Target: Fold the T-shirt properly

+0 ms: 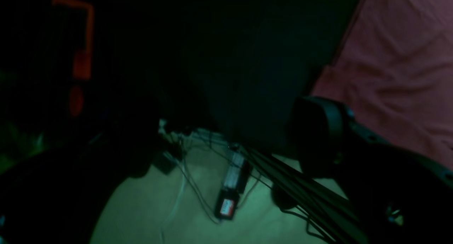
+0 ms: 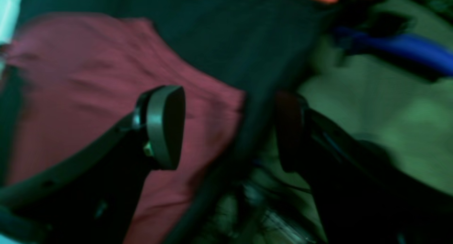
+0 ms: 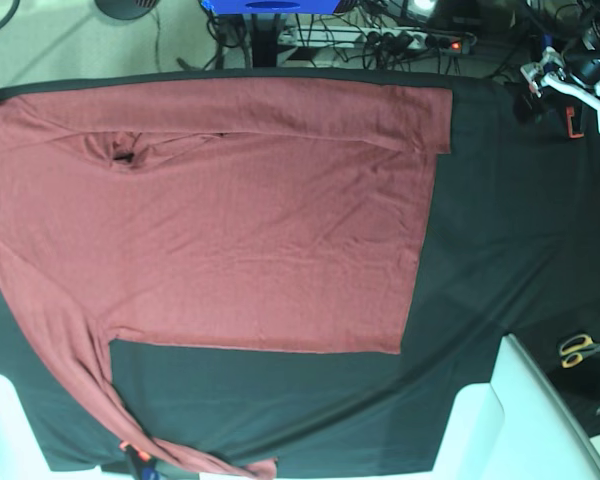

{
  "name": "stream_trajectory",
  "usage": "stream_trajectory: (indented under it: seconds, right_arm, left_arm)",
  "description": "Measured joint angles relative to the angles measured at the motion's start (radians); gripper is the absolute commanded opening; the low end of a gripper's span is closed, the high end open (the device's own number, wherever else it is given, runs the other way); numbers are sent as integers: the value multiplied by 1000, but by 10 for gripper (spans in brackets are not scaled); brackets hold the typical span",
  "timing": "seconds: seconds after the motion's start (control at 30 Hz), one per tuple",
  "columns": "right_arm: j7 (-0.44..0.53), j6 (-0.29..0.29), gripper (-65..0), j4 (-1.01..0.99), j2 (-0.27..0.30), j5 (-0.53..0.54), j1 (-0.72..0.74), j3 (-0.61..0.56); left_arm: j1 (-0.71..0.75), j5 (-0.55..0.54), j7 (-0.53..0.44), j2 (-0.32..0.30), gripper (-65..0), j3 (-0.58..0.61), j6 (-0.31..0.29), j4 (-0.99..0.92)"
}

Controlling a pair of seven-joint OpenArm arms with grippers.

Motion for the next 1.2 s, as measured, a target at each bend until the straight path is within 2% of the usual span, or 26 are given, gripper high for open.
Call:
stream_trajectory:
  seconds: [0.1, 0.17, 0.2, 0.23, 0.27, 0.4, 0.47, 0.53, 0.63, 0.7, 0.8, 1.03, 1.13, 1.2]
  right_arm:
    - [30, 20, -275, -11, 64, -179, 109, -156]
    - [129, 54, -275, -49, 100, -240, 195, -251]
    - [194, 79, -275, -86, 119, -269, 235, -303]
    - [230, 101, -275, -135, 133, -296, 274, -343]
    - [257, 95, -275, -201, 149, -325, 313, -374]
    - [360, 82, -275, -542, 214, -397, 471, -418]
    - [475, 71, -275, -690, 250, -412, 539, -421]
    - [615, 73, -275, -793, 276, -450, 594, -462]
    - [732, 76, -275, -887, 293, -511, 644, -558]
    - [739, 61, -275, -906, 286, -523, 648, -597]
    - [735, -10, -275, -912, 285, -526, 640, -611]
    - [740, -6, -275, -913, 282, -526, 637, -617]
    - [739, -47, -275, -913, 282, -526, 618, -617]
    - [744, -50, -275, -912, 277, -527, 596, -617]
  left_arm:
    - [11, -8, -3, -5, -81, 1, -5, 81]
    - [11, -8, -4, -5, -92, 2, -5, 116]
    - [10, -8, -3, -5, -127, 3, -5, 127]
    - [10, -8, -3, -4, -173, 3, -5, 134]
    - [10, -8, -3, -5, -232, 3, -5, 138]
    - [11, -6, -3, -6, -517, 2, -5, 140]
    - [18, -4, -2, -6, -643, 1, -5, 140]
    - [27, -4, -3, -6, -650, -5, -5, 140]
    - [26, -2, 0, -5, -650, -4, -5, 138]
    - [24, -1, 0, -5, -650, -4, -5, 138]
    - [25, -1, 0, -5, -650, -4, -5, 138]
    - [24, -2, 0, -5, -650, -4, -5, 138]
    - [24, -7, -1, -5, -650, -4, -5, 124]
    - [24, -2, 0, -5, -650, -4, -5, 109]
